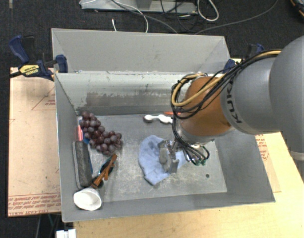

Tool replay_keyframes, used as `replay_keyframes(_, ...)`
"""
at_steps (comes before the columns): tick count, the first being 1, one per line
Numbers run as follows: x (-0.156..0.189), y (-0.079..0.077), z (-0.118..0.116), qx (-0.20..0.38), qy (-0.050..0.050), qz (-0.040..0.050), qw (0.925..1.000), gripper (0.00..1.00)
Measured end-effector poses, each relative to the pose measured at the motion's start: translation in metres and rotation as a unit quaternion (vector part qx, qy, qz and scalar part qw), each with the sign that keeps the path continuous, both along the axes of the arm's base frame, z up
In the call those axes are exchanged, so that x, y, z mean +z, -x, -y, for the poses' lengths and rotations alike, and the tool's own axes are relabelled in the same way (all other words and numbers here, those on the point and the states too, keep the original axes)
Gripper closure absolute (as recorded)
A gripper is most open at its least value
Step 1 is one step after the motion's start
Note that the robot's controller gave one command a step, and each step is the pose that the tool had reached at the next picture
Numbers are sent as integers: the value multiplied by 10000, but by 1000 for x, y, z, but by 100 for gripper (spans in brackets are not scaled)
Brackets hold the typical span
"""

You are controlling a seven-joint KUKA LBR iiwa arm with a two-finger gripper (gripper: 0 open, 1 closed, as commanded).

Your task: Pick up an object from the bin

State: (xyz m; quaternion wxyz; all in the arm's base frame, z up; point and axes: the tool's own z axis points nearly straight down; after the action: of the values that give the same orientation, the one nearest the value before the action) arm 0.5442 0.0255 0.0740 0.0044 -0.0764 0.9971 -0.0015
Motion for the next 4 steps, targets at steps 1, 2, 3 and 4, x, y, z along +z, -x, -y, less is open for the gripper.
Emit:
replay_keyframes(1,2,6,31,149,-29,5,9999,100)
replay_keyframes(2,1,8,8,285,11,26,9996,100)
replay_keyframes(3,0,45,-13,386,-25,68,9992,100)
replay_keyframes(4,-2,51,-66,505,2,74,9987,100)
